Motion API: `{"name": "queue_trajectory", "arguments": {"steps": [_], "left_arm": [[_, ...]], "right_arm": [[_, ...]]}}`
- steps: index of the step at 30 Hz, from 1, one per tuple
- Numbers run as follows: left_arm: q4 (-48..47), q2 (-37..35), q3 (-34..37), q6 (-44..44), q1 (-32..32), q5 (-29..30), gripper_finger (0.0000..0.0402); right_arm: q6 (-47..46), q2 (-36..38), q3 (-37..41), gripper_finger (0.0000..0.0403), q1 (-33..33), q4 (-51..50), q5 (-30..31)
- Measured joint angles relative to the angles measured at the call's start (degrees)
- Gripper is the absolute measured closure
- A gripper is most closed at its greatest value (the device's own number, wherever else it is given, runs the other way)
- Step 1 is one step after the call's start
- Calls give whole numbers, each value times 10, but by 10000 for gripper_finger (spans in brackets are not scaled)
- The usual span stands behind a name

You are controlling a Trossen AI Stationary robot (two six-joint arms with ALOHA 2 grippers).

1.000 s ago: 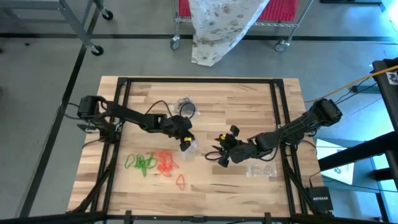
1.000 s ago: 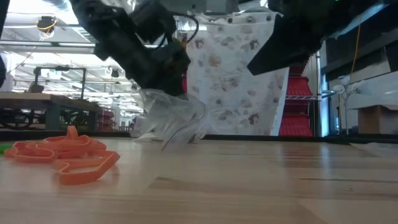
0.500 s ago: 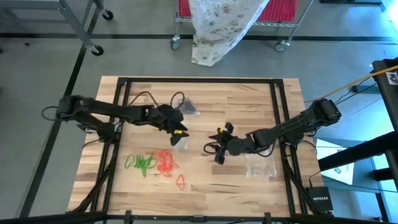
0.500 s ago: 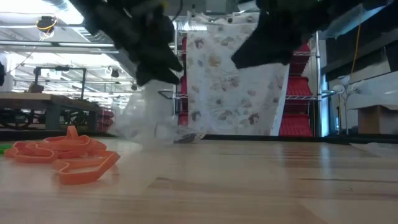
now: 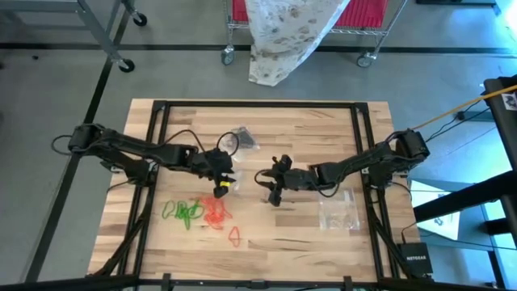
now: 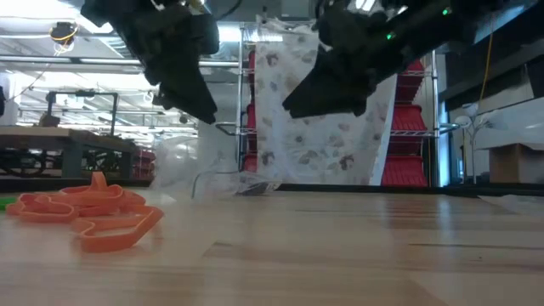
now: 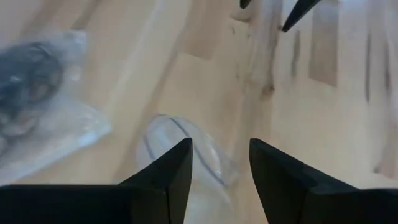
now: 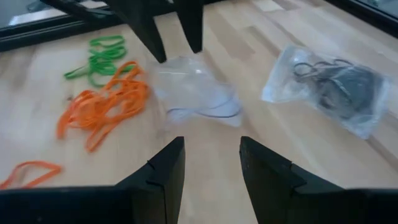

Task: Sort rubber bands
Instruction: Open the transparent zip bag

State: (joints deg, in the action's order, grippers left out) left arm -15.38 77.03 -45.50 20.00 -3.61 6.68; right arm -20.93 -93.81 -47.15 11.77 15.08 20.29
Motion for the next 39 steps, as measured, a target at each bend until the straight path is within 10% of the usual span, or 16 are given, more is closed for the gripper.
{"name": "queue_trajectory", "arguments": {"steps": [26,39], "left_arm": [[40,106,2,-51,26,-11,251],[55,129,2,-55,5,-5,251]], "right_arm": [[123,-106,-2,256,-66,177,-111],[196,-203,-112,256,-74,111,-134]]}}
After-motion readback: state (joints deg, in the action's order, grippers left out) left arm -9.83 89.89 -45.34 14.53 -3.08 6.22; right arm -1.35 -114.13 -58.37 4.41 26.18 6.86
